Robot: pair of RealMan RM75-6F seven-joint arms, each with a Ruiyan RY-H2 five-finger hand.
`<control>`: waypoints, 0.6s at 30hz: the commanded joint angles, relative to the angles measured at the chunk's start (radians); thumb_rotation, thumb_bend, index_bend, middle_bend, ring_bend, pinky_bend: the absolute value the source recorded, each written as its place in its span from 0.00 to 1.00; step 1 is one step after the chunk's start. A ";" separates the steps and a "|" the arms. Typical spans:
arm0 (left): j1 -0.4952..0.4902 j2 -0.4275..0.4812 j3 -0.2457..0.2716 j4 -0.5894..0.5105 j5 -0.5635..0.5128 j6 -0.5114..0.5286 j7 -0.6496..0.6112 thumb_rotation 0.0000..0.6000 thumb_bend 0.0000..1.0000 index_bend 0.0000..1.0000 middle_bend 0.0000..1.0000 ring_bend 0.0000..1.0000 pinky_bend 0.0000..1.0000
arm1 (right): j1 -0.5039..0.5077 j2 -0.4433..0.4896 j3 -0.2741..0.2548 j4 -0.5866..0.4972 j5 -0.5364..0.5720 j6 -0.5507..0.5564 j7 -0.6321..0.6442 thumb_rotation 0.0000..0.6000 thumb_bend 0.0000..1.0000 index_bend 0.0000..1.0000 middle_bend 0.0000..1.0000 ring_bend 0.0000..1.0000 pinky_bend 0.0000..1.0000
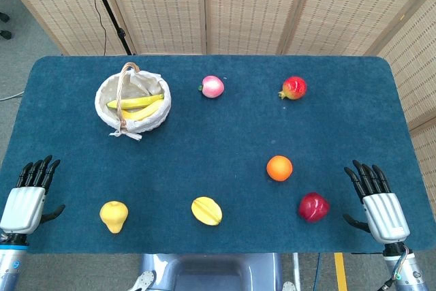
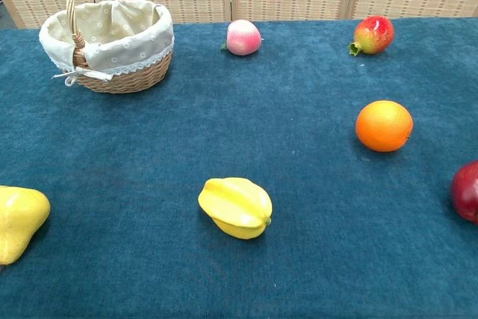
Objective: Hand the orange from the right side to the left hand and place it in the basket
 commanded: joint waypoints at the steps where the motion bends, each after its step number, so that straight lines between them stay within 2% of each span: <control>1: 0.000 0.001 0.000 -0.001 0.001 0.001 0.000 1.00 0.16 0.00 0.00 0.00 0.05 | 0.000 -0.001 0.000 0.001 0.001 0.000 0.001 1.00 0.00 0.08 0.00 0.00 0.00; 18: 0.004 -0.001 -0.002 0.004 0.011 0.019 -0.013 1.00 0.16 0.00 0.00 0.00 0.05 | 0.011 0.002 -0.001 -0.016 0.001 -0.026 -0.020 1.00 0.00 0.09 0.00 0.00 0.00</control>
